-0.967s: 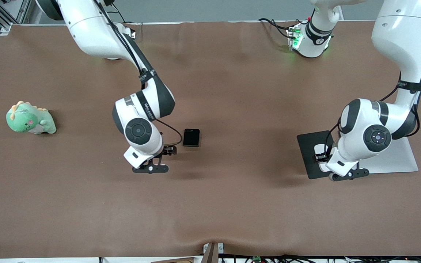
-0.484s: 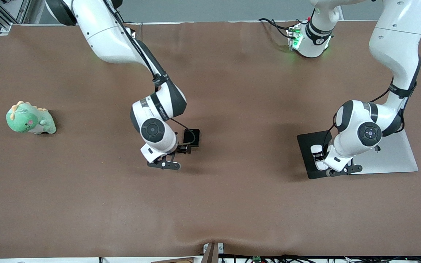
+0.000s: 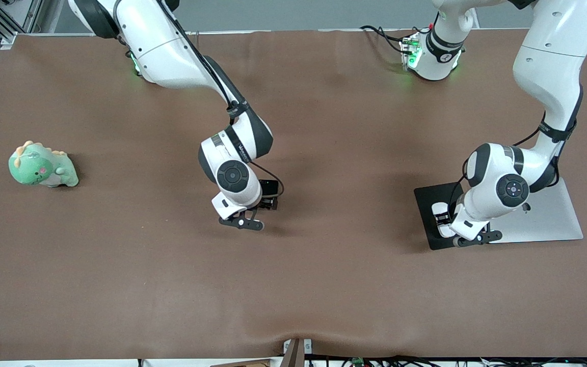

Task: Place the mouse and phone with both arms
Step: 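Grasp the black flip phone with the right gripper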

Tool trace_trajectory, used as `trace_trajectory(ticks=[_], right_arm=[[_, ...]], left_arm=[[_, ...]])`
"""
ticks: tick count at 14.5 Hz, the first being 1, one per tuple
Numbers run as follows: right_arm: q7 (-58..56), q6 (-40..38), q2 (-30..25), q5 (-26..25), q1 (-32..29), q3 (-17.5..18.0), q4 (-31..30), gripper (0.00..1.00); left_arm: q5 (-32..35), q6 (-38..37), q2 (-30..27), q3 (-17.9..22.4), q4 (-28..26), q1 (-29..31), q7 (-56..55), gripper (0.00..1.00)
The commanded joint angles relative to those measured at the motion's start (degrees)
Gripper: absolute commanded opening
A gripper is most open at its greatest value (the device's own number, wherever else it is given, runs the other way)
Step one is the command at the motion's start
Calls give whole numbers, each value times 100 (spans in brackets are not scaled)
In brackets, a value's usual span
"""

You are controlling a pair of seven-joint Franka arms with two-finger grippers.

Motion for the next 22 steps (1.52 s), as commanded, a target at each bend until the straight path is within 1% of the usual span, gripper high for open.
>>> trace_trajectory(ticks=[1,8,9,11,13,15,16,17,18,19,20,22], right_arm=[[198,43,27,67,143,-41,15,100],[410,131,44,67,354,-41,-230,100],[410,244,44,102,346,-41,-292,100],[401,446,53,356,354,-41,-345,100],[401,535,71,392,389,-41,-415,100],[357,562,71,392,416,-41,-477,100],[313,553,71,384,459,-41,-486,100],[287,536,71,349,468,-41,-486,79],[260,501,71,340,495,-50,-468,27],[225,483,62,322,512,-50,-442,4],[208,387,36,322,460,-58,-433,0],[207,19,-8,313,390,-85,-302,0]], left_arm=[[191,97,-5,-30,-34,74,45,9],[191,168,83,-30,-34,179,282,9],[191,168,109,-30,-26,188,326,9],[191,168,109,-30,-26,188,353,9],[191,168,118,-30,-26,188,362,9],[191,168,127,-30,-26,188,353,11],[191,168,127,-30,-17,180,353,16],[191,168,144,-30,-8,179,353,31],[191,168,179,-30,9,179,353,63],[182,168,188,-30,27,188,353,95],[182,168,188,-30,27,188,353,100],[182,150,153,-30,53,180,344,100]])
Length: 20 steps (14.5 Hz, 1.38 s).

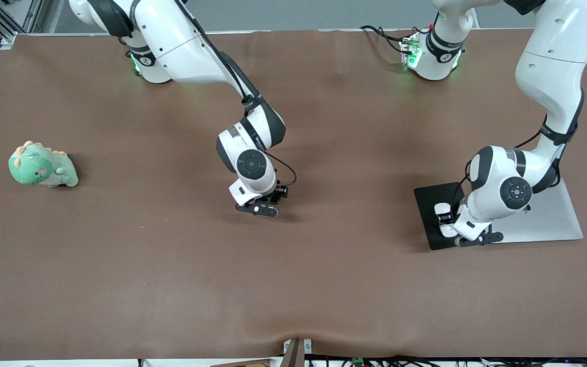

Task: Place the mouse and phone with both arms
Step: 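Carry the phone toward the plush with the right gripper while the left gripper retracts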

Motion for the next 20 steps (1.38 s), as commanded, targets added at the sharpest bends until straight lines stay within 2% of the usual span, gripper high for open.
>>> trace_trajectory(ticks=[1,5,10,12,14,17,20], right_arm=[[-114,-401,-100,49,-130,-63,122,0],[-483,-797,-363,58,-535,-80,-88,0],[-1335,-736,-1329,31,-1167,-89,-1229,0],[-1493,-719,-1532,-178,-1282,-194,-1503,0],[-2202,-500,-1681,-268,-1615,-221,-1827,0],[-2891,79,-2015,-329,-2019,-239,-2547,0],[-3383,327,-2182,-329,-2319,-248,-2900,0]], left_arm=[[190,48,-28,-39,60,22,-7,100],[190,-328,-519,-118,148,-31,-25,100],[182,-1515,-1021,-303,841,-5,124,100],[182,-1771,-1240,-312,1026,-14,282,100],[155,-2042,-1512,-329,1220,-14,388,100],[102,-3069,-1855,-417,1641,4,432,100],[94,-3756,-2180,-496,1941,-5,432,100]])
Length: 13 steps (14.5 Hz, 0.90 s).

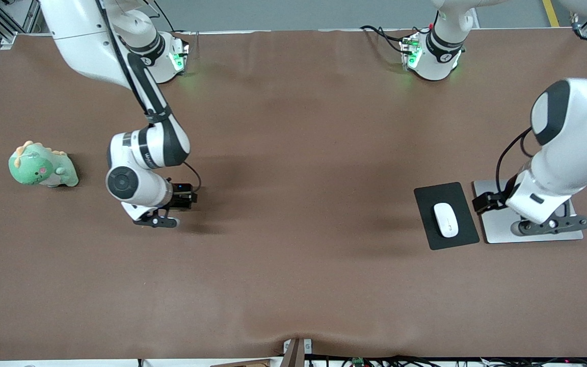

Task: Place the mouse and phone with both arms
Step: 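Carry the phone toward the plush with the right gripper while the left gripper retracts, then lower the phone beside the green plush and open the right gripper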

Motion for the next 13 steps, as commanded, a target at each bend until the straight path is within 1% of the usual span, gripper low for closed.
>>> trace_trajectory(ticks=[1,3,4,6,8,11,13], right_arm=[[-385,147,-471,-95,-332,93,-562,0],[-684,147,-629,-131,-543,84,-764,0],[-868,147,-691,-192,-657,50,-844,0],[-1098,200,-761,-341,-912,41,-1002,0],[-1334,331,-849,-526,-1228,41,-1203,0],[-1966,673,-902,-544,-1729,49,-1555,0],[-2354,841,-885,-544,-2028,49,-1670,0]], left_arm=[[84,-542,-346,-124,160,43,70,100],[6,-735,-610,-133,160,52,113,100],[-151,-823,-750,-125,160,60,166,100],[-389,-1051,-979,-63,151,78,350,100],[-425,-1376,-1172,-54,151,78,508,100],[-644,-1746,-1366,-45,160,78,509,100],[-908,-1843,-1568,94,108,43,527,100]])
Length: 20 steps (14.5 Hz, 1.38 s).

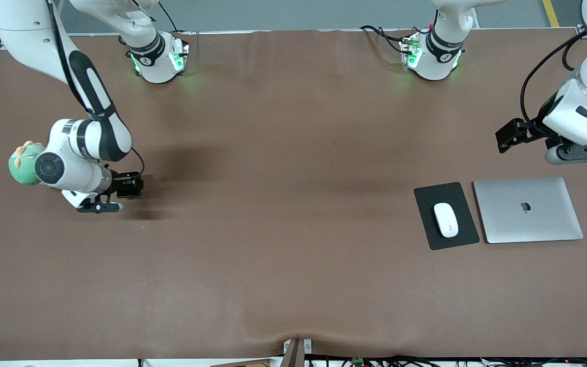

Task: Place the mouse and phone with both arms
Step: 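Lower the phone beside the green plush and open the right gripper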

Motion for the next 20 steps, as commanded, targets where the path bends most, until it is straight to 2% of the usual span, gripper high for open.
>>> trace_trajectory(ticks=[1,3,4,6,8,9,10,11,13,17,20], right_arm=[[-389,161,-284,-71,-410,112,-368,0],[-381,274,-302,-71,-410,112,-509,0],[-381,397,-284,-71,-419,112,-596,0],[-372,896,-241,-71,-410,104,-833,0],[-311,987,-223,-71,-410,112,-869,0],[-258,952,-223,-71,-410,112,-861,16],[-214,952,-223,-71,-428,112,-843,52],[-214,943,-223,-71,-454,112,-834,100],[-214,638,-258,-63,-472,112,-660,100],[-205,-1259,-196,7,-533,112,972,100],[-222,-1728,-188,8,-481,121,1765,100]], left_arm=[[-276,-185,-282,306,-133,-177,156,100],[-355,-379,-361,929,-143,-783,121,100],[-417,-405,-370,1053,-143,-881,129,100],[-443,-423,-405,1063,-151,-891,121,100],[-452,-458,-423,1011,-169,-874,7,100],[-444,-545,-397,1002,-134,-865,24,100],[-452,-564,-405,993,-143,-847,41,100],[-444,-573,-405,993,-143,-873,7,100],[-443,-564,-396,950,-143,-882,-2,100],[-356,-555,-405,932,-151,-865,24,100],[-251,-538,-431,914,-160,-865,77,100]])
